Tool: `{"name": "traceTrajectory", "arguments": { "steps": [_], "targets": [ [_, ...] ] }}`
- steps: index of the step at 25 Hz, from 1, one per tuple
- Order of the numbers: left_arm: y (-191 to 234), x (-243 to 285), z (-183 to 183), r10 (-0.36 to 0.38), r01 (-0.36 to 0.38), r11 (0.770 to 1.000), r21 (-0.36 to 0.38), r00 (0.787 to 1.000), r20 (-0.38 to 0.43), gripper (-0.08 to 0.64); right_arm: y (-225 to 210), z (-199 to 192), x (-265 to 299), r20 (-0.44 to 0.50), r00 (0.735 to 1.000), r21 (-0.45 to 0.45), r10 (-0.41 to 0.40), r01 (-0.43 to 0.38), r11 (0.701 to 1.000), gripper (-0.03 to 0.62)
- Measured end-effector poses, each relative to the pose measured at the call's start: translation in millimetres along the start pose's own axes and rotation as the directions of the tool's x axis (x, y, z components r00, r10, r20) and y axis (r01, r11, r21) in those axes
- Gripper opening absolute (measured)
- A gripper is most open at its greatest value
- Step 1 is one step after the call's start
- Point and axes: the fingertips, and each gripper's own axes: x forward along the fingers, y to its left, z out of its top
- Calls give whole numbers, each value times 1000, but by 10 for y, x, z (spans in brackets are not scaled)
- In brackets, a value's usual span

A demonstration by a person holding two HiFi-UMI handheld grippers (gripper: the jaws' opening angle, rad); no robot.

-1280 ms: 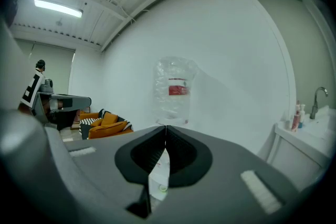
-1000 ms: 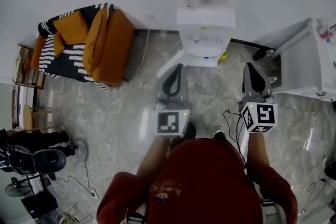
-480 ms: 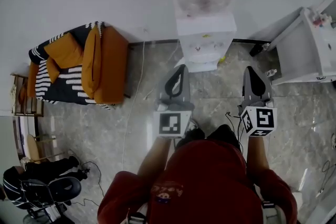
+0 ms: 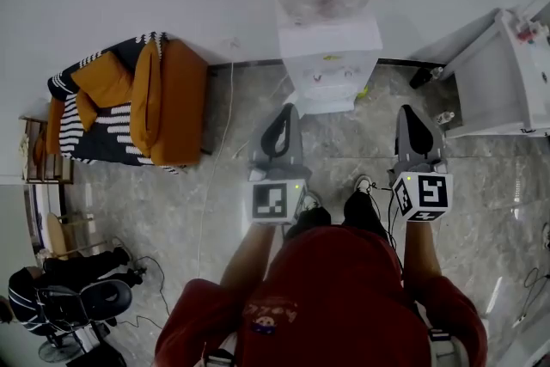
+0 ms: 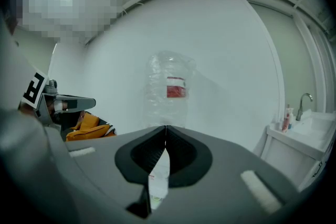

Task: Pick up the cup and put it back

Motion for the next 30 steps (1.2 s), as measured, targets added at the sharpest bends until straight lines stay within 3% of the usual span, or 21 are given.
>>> {"name": "traceTrajectory", "arguments": {
  "steps": [7, 16, 23, 30],
  "targets": [
    [-367, 262, -40, 80, -80, 997, 19, 997, -11, 0, -531, -34, 122, 0, 998, -4, 66, -66, 998, 2],
    [-733, 555, -525, 151, -150, 988, 20, 987, -55, 0, -937, -519, 317, -31, 987, 14, 159, -159, 987, 2],
    [-712, 650, -1062, 126, -124, 992, 26, 990, -59, 0, -916, -993, 525, -44, 986, -7, 161, -161, 987, 2],
    [-399, 646, -1700, 98, -94, 994, 49, 992, -78, 0, -646, -1505, 747, -16, 991, -10, 135, -135, 991, 2]
  ]
}}
